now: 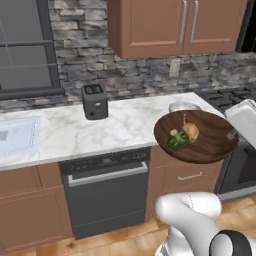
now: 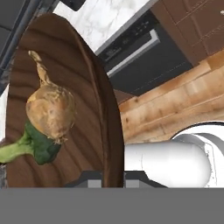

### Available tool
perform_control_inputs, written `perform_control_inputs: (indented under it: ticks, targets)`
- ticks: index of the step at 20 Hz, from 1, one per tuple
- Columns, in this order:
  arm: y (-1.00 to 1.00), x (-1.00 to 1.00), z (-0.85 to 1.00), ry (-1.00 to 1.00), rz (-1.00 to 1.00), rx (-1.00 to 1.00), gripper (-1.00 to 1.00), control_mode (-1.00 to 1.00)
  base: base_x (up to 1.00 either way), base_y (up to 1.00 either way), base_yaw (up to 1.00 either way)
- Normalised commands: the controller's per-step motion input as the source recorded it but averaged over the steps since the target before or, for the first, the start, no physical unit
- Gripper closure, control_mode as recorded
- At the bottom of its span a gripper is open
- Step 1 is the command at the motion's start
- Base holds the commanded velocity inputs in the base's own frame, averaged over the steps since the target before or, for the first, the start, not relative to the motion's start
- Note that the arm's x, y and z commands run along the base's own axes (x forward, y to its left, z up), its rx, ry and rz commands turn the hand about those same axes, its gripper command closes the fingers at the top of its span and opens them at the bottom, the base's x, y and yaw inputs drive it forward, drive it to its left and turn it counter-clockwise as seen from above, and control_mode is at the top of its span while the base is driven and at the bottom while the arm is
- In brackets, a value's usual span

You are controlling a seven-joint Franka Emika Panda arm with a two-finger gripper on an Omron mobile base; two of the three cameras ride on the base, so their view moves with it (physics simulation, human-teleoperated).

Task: Place the bowl containing the onion and broccoli in the microwave. Close the microwave door and press the start button to microwave the meal.

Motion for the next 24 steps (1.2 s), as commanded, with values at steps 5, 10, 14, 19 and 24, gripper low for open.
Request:
perform_control_inputs:
  ticks: [5, 10, 14, 19, 24]
  targets:
    - [0.0, 0.0, 0.0, 0.0, 0.0, 0.0, 1.0, 1.0, -0.36, -0.4, -0.54]
    - [0.0, 0.0, 0.0, 0.0, 0.0, 0.0, 1.0, 1.0, -0.02, -0.44, -0.61]
    - [0.0, 0.0, 0.0, 0.0, 0.0, 0.0, 1.0, 1.0, 0.02, -0.53, -0.61]
    - [0.0, 0.0, 0.0, 0.0, 0.0, 0.0, 1.0, 1.0, 0.13, -0.57, -0.6]
    - [0.0, 0.0, 0.0, 0.0, 0.0, 0.0, 1.0, 1.0, 0.34, -0.48, -0.59]
